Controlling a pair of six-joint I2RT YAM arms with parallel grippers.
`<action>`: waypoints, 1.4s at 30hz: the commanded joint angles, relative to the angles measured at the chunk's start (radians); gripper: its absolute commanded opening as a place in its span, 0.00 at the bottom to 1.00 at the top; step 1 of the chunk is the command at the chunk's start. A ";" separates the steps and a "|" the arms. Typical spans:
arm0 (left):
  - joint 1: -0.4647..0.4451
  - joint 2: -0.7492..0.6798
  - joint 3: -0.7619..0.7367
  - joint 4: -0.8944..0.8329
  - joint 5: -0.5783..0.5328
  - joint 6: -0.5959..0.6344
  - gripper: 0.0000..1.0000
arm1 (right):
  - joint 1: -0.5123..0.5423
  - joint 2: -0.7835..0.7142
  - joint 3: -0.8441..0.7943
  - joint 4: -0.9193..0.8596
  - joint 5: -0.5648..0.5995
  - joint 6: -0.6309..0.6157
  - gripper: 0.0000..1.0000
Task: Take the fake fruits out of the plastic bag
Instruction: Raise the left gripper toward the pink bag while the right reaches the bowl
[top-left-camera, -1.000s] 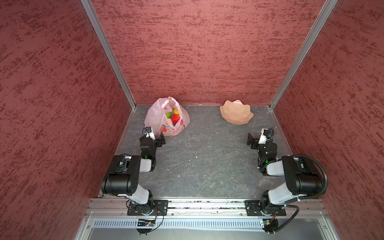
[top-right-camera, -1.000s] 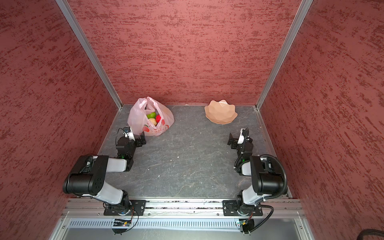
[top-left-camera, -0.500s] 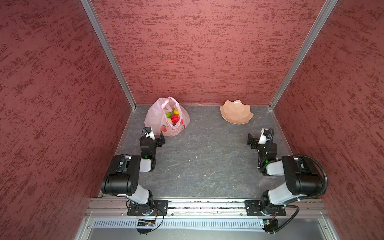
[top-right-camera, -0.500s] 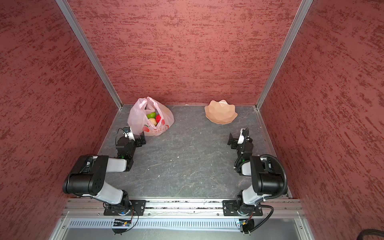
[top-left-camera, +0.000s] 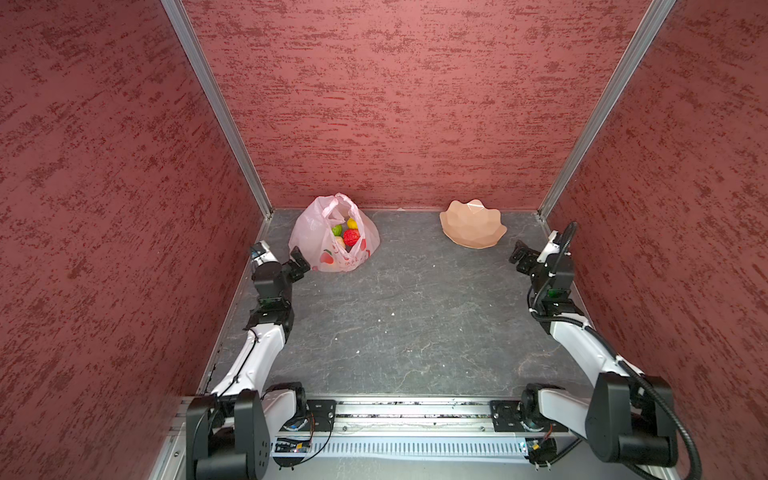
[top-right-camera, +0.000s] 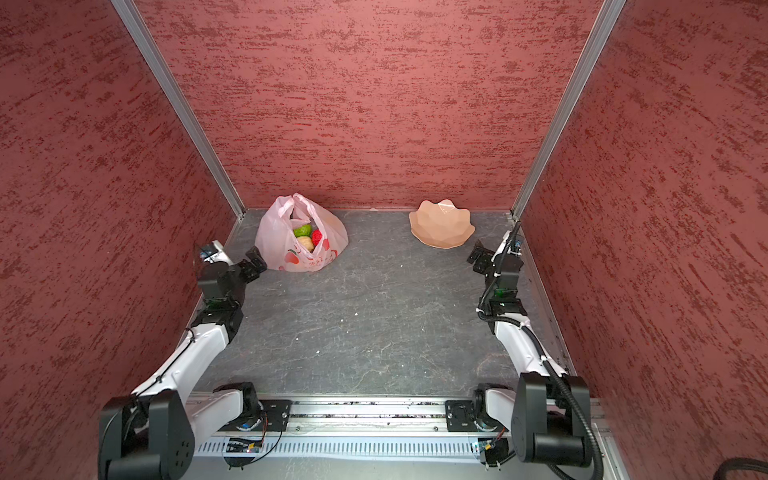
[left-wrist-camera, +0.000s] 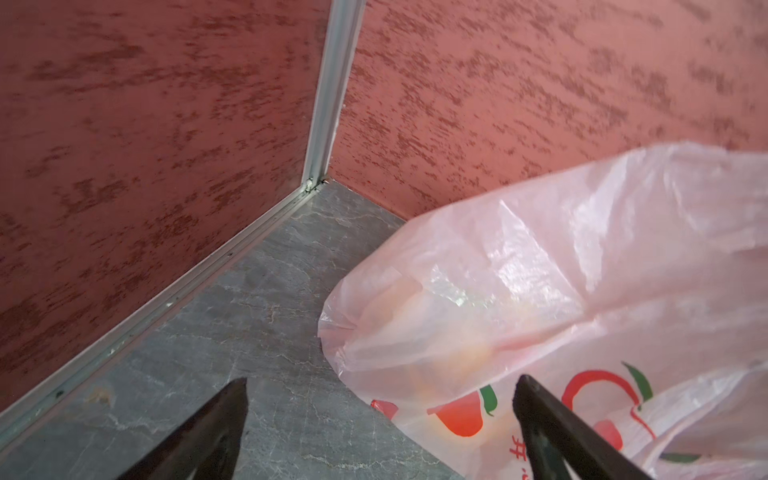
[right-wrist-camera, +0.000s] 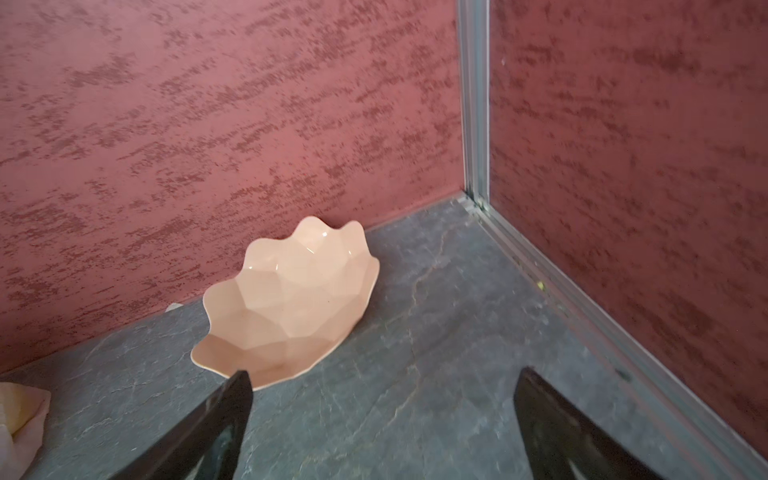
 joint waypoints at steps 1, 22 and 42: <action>0.019 -0.049 -0.003 -0.219 0.147 -0.123 0.99 | -0.005 0.001 0.091 -0.265 0.024 0.126 0.99; -0.219 -0.246 0.197 -0.593 0.026 -0.047 0.99 | -0.013 0.564 0.674 -0.493 -0.350 0.322 0.86; -0.302 -0.213 0.277 -0.644 -0.024 -0.022 1.00 | -0.030 0.880 0.839 -0.478 -0.389 0.395 0.65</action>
